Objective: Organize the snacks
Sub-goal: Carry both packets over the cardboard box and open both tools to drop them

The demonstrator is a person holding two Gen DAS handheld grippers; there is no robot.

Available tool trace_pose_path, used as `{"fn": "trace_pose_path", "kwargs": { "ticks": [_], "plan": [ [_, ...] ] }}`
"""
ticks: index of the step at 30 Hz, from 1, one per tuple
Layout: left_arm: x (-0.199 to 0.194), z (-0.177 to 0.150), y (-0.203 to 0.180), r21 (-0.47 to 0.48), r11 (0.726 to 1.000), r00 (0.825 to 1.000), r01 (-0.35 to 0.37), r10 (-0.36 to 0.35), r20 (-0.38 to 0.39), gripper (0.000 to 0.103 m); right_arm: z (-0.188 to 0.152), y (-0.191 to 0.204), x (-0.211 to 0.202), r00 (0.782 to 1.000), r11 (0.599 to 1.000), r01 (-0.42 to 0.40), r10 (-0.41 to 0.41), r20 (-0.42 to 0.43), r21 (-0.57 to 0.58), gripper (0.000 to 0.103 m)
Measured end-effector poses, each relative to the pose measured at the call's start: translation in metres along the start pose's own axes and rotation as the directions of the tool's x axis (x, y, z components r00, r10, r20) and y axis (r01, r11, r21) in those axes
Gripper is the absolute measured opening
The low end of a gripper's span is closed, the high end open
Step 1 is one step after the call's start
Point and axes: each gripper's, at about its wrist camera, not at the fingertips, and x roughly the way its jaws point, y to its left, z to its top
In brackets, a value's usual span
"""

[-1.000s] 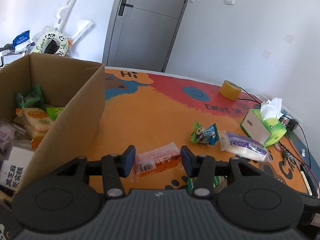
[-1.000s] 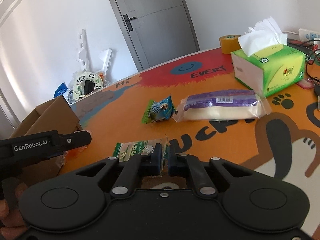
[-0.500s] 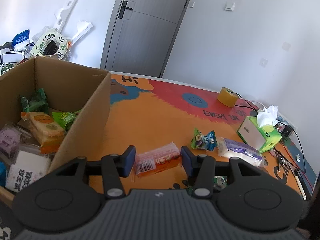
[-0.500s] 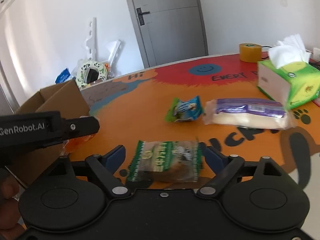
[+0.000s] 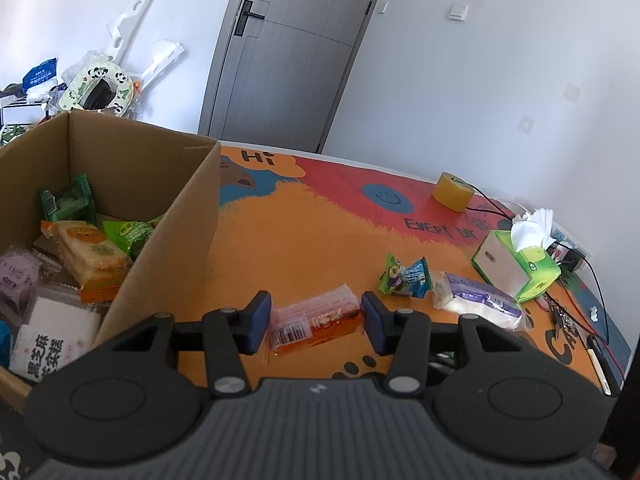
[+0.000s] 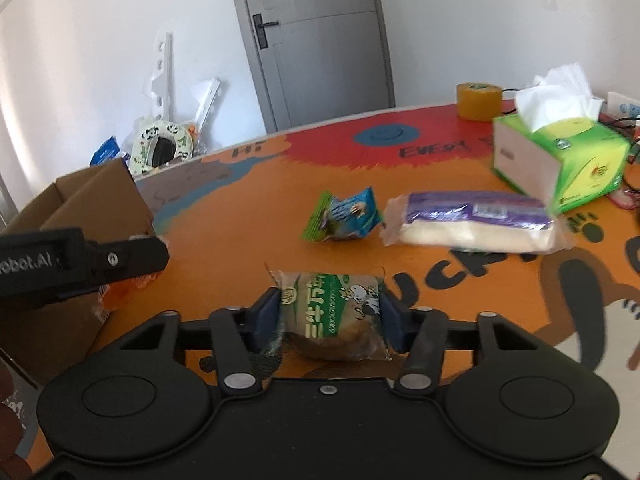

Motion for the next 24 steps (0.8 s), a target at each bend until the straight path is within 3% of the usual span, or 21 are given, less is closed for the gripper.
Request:
{"fn": "trace_pose_path", "kwargs": {
  "ticks": [12,24],
  "plan": [
    [-0.032,0.006,-0.010,0.033,0.999,0.997,0.027,-0.029,0.065,0.049,0.012,-0.005,-0.041,0.995,0.999,-0.010,0.006,0.099,0.037,0.051],
    [-0.066,0.026,0.010,0.048,0.999,0.989,0.000,-0.007,0.150,0.049,0.035,0.023,-0.067,0.979,0.997,-0.070,0.062,0.193,0.033,0.051]
  ]
}}
